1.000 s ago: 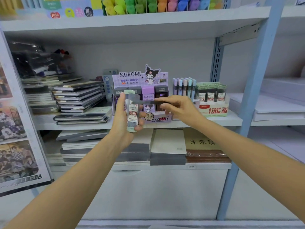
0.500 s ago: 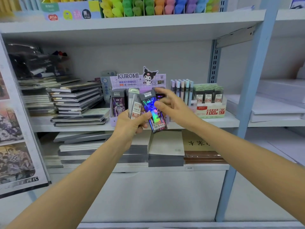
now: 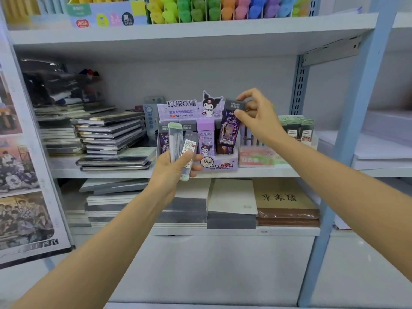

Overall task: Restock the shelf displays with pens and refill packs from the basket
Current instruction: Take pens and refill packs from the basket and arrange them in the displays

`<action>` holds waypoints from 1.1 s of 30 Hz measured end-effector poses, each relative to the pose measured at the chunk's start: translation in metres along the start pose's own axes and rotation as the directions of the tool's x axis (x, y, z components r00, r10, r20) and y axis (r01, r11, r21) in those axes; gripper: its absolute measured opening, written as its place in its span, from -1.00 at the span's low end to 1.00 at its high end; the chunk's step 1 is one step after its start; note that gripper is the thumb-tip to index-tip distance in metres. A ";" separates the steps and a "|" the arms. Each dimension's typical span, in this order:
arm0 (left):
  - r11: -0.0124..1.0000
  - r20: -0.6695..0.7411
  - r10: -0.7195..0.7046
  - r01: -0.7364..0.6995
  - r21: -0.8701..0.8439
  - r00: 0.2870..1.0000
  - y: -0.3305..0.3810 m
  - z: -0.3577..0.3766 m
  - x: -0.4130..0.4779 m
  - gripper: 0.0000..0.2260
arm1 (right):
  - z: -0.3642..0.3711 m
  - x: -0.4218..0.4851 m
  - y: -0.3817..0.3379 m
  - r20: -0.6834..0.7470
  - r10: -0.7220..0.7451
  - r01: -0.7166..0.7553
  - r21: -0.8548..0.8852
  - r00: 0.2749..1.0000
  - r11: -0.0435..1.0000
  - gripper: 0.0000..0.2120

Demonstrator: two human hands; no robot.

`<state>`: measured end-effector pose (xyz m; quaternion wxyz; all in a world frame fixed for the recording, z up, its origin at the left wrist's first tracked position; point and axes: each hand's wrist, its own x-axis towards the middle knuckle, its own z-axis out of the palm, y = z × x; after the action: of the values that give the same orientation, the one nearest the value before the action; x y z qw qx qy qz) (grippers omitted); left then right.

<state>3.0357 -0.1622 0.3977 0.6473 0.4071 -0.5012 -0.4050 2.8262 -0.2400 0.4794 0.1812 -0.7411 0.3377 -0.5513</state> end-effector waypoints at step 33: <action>0.998 0.218 -0.063 0.065 0.000 0.974 -0.009 0.028 -0.006 -0.79 | 0.015 -0.032 0.012 0.356 0.019 -0.045 0.065 0.934 0.997 -0.68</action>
<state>3.0063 -0.1635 0.3919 0.5766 0.3738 -0.5542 -0.4697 2.8312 -0.2276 0.4451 0.2746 -0.8158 0.2914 -0.4173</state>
